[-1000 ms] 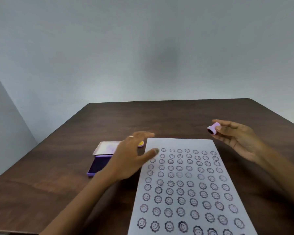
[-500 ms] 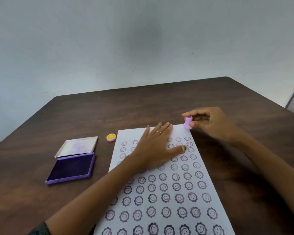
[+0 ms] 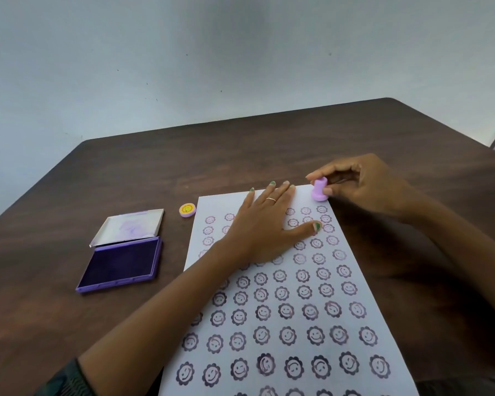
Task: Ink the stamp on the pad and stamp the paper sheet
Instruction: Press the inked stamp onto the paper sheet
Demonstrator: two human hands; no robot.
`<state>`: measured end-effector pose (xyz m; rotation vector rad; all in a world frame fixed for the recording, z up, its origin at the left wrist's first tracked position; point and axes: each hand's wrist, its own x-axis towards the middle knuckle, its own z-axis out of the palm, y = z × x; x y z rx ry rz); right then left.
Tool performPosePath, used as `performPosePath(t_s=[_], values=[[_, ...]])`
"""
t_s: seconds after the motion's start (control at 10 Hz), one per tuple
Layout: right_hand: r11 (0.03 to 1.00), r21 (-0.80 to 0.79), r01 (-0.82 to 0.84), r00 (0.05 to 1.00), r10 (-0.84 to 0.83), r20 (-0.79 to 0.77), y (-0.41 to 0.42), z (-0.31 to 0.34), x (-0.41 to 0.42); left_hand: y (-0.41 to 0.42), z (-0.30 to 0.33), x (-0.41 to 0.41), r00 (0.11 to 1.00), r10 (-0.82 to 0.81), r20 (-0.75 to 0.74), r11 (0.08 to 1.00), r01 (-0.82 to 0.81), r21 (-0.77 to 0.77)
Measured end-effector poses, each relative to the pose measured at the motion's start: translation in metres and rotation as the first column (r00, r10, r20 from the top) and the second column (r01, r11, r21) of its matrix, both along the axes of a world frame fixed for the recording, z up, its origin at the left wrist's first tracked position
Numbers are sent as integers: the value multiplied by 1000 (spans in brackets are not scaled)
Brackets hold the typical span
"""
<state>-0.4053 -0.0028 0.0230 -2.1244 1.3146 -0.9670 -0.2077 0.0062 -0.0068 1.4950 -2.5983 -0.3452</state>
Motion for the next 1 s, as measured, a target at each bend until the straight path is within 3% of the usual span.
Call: performPosePath(t_s=[1.0], values=[[999,-18,29,993,-31,-114,0,4,6,-3,2,2,1000,2,-2,1000,-2,-2]])
